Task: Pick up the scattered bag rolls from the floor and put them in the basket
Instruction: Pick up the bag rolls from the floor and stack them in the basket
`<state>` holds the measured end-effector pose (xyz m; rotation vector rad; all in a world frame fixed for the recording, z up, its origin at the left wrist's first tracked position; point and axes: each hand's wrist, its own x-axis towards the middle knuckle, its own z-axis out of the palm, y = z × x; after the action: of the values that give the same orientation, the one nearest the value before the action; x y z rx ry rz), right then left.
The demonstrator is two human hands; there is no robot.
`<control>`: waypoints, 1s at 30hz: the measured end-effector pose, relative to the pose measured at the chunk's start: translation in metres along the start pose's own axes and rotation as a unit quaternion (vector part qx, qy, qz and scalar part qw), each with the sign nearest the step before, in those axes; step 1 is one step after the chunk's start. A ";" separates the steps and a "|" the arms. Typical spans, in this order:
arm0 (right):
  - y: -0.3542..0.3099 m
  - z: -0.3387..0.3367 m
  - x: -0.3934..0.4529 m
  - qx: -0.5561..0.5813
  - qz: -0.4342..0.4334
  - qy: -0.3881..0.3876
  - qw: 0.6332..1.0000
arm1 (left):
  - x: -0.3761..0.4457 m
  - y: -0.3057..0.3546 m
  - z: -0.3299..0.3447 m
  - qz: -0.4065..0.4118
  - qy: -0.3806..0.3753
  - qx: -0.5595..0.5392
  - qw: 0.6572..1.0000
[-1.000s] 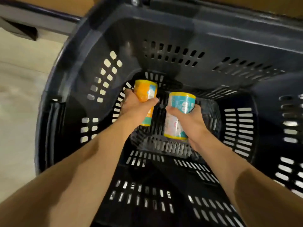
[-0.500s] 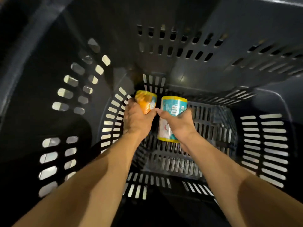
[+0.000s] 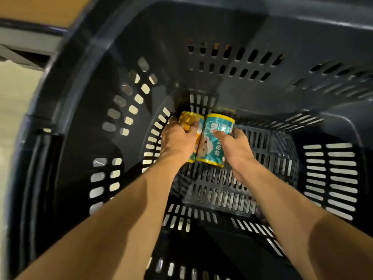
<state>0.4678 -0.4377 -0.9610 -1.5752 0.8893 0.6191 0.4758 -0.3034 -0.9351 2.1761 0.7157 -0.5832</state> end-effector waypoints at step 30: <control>-0.453 0.022 -0.650 -0.739 -0.455 -0.083 0.490 | -0.474 0.158 -0.620 0.116 0.195 0.349 0.909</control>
<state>0.4686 -0.2611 -0.1884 -2.9706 -1.1887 0.6677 0.3373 -0.0551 -0.1909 3.0535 0.4668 -0.2972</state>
